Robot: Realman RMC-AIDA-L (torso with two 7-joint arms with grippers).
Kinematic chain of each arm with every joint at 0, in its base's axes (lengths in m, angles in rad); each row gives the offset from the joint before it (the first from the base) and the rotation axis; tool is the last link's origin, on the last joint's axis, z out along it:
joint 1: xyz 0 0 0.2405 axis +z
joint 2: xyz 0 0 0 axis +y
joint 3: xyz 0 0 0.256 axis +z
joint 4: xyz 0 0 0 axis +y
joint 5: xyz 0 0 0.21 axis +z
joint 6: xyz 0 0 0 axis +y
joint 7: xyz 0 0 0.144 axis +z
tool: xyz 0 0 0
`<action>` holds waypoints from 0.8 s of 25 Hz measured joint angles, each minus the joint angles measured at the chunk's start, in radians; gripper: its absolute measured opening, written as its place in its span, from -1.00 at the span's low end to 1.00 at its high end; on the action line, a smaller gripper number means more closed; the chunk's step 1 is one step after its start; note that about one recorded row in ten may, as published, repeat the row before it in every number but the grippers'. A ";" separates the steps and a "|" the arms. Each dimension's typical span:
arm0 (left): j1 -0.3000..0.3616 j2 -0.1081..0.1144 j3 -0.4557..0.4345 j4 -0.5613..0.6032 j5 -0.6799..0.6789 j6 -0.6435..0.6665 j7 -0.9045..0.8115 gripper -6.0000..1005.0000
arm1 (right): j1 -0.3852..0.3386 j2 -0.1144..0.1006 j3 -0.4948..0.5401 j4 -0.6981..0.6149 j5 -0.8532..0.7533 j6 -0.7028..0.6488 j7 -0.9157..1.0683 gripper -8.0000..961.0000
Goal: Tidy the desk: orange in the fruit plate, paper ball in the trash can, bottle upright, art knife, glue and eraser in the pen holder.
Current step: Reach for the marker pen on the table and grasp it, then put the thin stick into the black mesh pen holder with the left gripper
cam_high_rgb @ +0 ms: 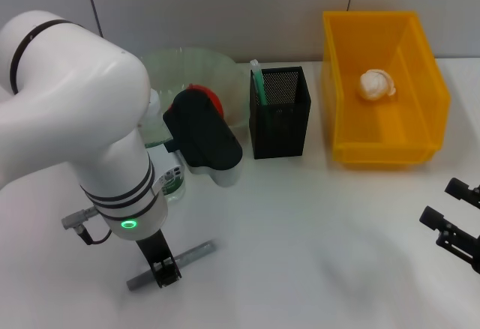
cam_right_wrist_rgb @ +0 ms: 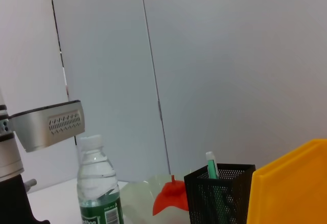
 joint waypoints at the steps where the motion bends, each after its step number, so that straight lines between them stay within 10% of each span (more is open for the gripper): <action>1: -0.001 0.000 0.000 -0.003 0.000 -0.001 0.000 -0.38 | 0.001 0.000 0.000 0.000 0.000 0.000 0.000 0.45; 20: 0.000 0.000 0.000 0.020 -0.025 -0.007 0.027 -0.68 | 0.007 0.000 0.010 0.000 0.000 0.015 0.000 0.45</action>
